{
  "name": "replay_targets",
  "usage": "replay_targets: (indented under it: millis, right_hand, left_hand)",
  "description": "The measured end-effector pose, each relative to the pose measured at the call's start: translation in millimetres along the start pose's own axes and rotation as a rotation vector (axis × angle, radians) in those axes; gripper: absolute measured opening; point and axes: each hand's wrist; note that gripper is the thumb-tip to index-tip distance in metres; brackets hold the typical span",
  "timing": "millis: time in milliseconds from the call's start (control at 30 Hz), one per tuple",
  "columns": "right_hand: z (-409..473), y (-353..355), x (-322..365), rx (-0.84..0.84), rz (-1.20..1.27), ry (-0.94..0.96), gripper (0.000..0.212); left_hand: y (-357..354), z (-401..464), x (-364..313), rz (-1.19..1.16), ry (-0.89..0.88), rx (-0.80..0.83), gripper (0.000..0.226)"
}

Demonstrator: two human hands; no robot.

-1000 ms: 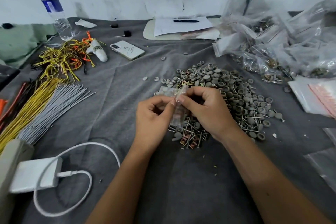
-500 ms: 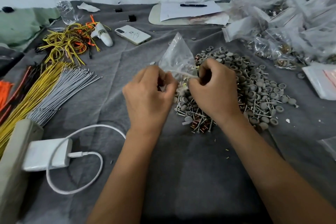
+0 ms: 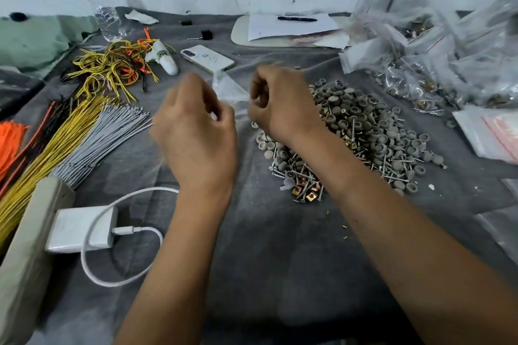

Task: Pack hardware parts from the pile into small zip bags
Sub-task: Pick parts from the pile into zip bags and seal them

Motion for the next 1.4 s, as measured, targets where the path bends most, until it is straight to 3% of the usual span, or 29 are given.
replay_targets:
  millis: [133, 333, 500, 667, 867, 1000, 1100, 1333, 1400]
  right_hand:
    - [-10, 12, -17, 0.148, -0.060, -0.074, 0.035]
    - [-33, 44, -24, 0.429, -0.161, -0.027, 0.018]
    - [-46, 40, -17, 0.754, -0.235, -0.021, 0.014]
    - [-42, 35, -12, 0.830, -0.332, -0.065, 0.009]
    - [-47, 31, -10, 0.810, -0.425, -0.022, 0.007]
    - [-47, 31, -10, 0.844, -0.506, -0.005, 0.008]
    - [-42, 33, -10, 0.845, -0.416, -0.015, 0.008]
    - [-22, 13, -7, 0.347, 0.129, -0.023, 0.004]
    - [-20, 8, -11, 0.226, 0.231, -0.039, 0.018]
  left_hand:
    - [-28, -25, -2, 0.018, 0.006, 0.240, 0.011]
    - [-70, -20, -7, -0.071, -0.021, 0.374, 0.009]
    - [-86, -26, 3, -0.211, -0.053, 0.398, 0.006]
    - [-87, -24, 9, -0.291, 0.008, 0.373, 0.008]
    - [-84, -21, 18, -0.334, 0.210, 0.379, 0.011]
    - [-79, -20, 17, -0.332, 0.221, 0.370, 0.011]
    - [-76, -18, 18, -0.309, 0.214, 0.330, 0.008]
    - [-64, -4, 28, -0.213, 0.295, -0.170, 0.005]
    - [-61, -2, 29, -0.201, 0.249, -0.293, 0.007]
Point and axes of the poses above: each hand's wrist, its own z-axis towards the middle knuckle, its own y-axis out of the back of the hand, x = y × z, and after that the axes turned 15 degrees about z, right-handed
